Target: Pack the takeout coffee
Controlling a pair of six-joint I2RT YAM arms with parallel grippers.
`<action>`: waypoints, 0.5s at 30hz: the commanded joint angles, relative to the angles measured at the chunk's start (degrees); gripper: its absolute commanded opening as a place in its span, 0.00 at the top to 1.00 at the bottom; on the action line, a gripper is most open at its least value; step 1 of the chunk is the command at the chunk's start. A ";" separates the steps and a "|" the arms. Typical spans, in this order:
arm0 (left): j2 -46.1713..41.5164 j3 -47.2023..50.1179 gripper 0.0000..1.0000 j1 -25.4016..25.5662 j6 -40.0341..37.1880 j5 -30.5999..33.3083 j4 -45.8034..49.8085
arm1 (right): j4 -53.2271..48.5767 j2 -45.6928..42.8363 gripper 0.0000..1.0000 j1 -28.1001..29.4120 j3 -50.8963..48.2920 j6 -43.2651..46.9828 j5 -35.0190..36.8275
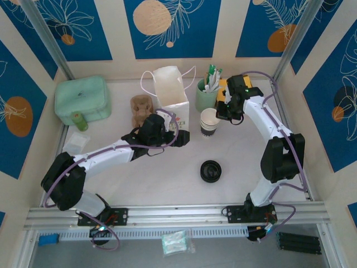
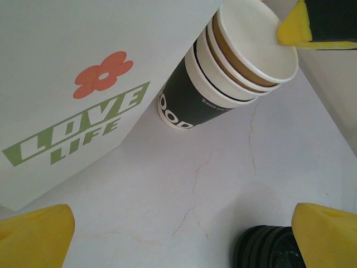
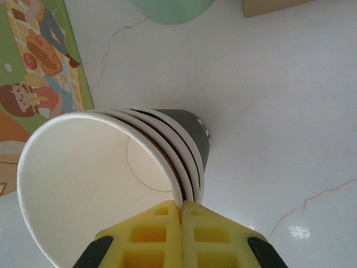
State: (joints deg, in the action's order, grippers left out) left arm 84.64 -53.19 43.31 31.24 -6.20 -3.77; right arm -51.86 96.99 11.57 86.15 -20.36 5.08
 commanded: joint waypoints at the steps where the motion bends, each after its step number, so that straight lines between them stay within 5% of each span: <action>1: 1.29 -2.26 0.01 0.56 0.72 -1.43 -0.80 | -1.44 -4.47 1.00 0.22 2.05 -0.21 -0.46; 15: 6.19 -5.69 0.01 2.12 8.26 -1.18 -4.48 | -0.03 -7.75 1.00 -2.75 -2.25 -1.16 -4.94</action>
State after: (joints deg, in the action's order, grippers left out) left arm 89.52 -56.40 44.34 35.92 -7.42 -5.26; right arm -51.90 90.59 9.15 84.99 -20.78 3.01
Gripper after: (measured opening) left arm 0.994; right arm 0.051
